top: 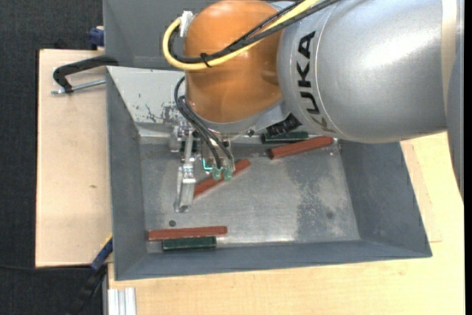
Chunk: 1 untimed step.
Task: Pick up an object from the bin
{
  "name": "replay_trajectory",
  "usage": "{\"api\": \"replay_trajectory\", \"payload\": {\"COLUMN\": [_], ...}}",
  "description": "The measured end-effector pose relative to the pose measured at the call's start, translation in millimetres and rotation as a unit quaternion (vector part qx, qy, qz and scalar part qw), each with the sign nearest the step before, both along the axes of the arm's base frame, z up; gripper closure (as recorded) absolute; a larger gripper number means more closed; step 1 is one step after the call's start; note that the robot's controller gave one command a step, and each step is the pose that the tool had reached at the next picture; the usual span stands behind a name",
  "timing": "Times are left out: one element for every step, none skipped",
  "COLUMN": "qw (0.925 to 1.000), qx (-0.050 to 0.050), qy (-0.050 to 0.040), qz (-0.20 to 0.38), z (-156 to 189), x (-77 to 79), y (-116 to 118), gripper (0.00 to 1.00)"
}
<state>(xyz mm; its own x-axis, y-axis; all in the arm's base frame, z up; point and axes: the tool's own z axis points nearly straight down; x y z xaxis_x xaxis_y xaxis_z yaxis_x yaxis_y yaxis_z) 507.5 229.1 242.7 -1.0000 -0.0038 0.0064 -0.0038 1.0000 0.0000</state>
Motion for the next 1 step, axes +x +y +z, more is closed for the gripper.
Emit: {"api": "replay_trajectory", "payload": {"qw": [1.0], "qx": [0.001], "qy": [-0.004], "qz": [-0.001], "z": [4.1], "x": [2.0], "y": [-1.3], "gripper": [0.0]}}
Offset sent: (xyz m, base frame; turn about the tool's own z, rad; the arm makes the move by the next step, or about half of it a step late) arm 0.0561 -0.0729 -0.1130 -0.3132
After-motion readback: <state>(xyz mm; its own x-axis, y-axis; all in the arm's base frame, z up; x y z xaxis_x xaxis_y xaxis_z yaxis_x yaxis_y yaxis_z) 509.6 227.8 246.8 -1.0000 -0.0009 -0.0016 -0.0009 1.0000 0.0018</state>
